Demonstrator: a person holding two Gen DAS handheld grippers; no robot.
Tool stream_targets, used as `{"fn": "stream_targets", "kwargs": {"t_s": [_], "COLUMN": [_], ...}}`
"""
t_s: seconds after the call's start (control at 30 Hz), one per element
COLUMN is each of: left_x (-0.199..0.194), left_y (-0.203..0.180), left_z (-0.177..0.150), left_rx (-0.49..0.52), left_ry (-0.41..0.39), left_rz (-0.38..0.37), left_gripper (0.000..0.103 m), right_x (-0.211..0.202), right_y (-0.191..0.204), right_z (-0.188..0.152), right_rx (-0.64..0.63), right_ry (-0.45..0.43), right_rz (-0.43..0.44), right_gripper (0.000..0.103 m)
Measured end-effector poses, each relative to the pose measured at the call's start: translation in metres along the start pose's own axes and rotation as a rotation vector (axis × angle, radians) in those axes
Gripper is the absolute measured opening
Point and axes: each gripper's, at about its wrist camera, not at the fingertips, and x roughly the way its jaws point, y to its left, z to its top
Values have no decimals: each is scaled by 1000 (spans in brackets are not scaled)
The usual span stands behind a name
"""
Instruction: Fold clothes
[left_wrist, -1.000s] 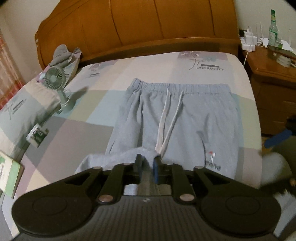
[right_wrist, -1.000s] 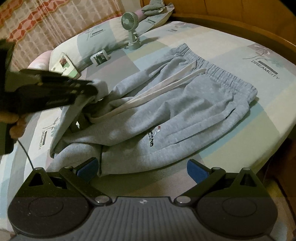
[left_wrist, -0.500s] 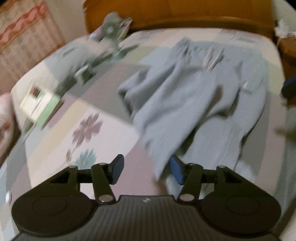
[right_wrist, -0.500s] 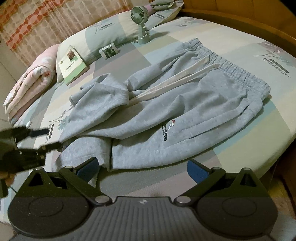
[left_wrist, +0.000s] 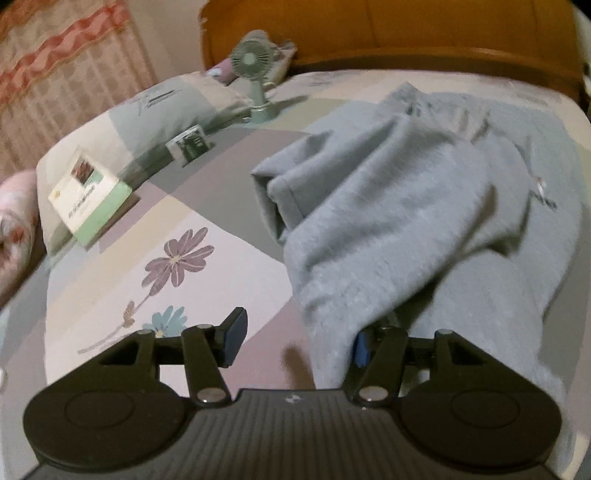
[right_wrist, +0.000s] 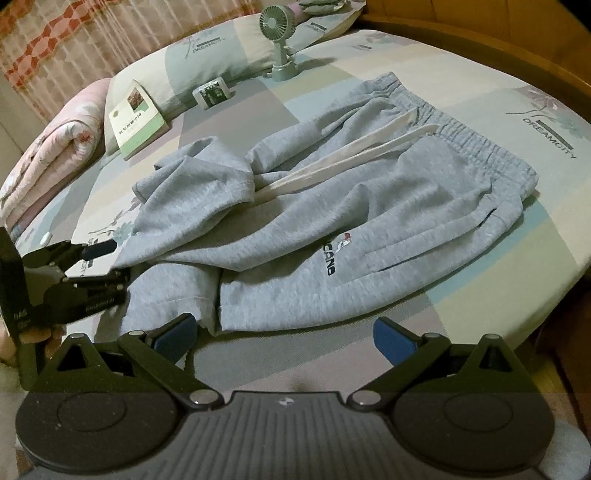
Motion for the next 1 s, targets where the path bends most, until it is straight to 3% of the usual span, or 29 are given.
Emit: {"fn": "stream_targets", "kwargs": {"t_s": [0.17,0.43,0.57,0.73,1.0], "left_x": [-7,19,22,15,11], "left_y": [14,20,28,42,83], "left_z": [4,-4,-1,2,-1], "left_rx": [-92,-117,-172,-168,-227], "left_ry": [-58,8,-15,-61,-62], "left_rz": [54,22,39,129,278], "left_gripper": [58,58,57,58,56], "right_x": [5,14,15,14,16], "right_y": [2,8,10,8,12], "right_z": [0,0,0,0,0], "right_rx": [-9,-20,-27,-15,-27], "right_ry": [16,37,37,32,38], "right_rz": [-17,-18,-28,-40,-46], "right_gripper": [103,103,103,103,103]}}
